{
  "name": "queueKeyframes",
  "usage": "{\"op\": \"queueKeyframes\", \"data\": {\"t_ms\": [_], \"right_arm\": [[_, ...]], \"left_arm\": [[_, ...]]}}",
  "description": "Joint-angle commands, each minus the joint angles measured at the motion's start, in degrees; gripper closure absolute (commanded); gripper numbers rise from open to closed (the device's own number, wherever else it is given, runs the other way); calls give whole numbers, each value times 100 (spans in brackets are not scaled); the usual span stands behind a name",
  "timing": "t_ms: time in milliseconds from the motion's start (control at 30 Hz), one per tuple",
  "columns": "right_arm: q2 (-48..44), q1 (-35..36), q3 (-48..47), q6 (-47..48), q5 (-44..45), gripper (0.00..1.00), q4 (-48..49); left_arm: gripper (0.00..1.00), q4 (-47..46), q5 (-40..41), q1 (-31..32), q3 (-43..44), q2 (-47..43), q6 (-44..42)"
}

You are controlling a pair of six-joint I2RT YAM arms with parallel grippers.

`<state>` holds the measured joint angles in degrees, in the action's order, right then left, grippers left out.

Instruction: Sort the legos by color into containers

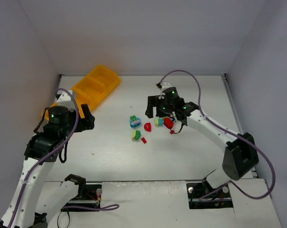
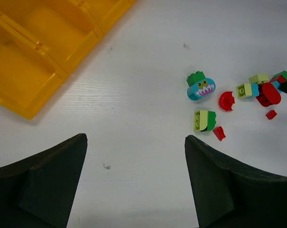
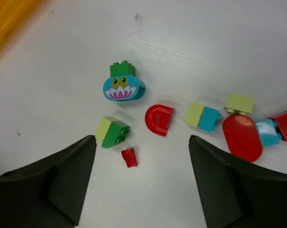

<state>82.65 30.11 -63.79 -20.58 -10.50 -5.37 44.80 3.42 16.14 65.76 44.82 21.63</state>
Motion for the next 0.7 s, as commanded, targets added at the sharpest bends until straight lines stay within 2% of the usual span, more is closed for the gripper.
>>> {"op": "queueKeyframes", "data": {"t_ms": [0, 33, 67, 133, 400, 667], "right_arm": [[566, 407, -678, 168, 548, 21, 422], [907, 495, -766, 168, 645, 17, 422], [1050, 574, -854, 159, 742, 8, 422], [1496, 794, -1082, 107, 979, 1, 431], [2711, 1453, -1846, -8, 1586, 0, 317], [3353, 1647, -2137, 1, 1928, 0, 238]], "left_arm": [[23, -138, -227, 21, 139, 53, 280], [23, -129, -289, 21, 122, 45, 298], [23, -129, -315, 21, 104, 27, 324], [23, -94, -342, 21, 52, -34, 377], [23, 64, -342, 21, -37, -149, 483], [23, 143, -535, 21, -116, -201, 474]]}}
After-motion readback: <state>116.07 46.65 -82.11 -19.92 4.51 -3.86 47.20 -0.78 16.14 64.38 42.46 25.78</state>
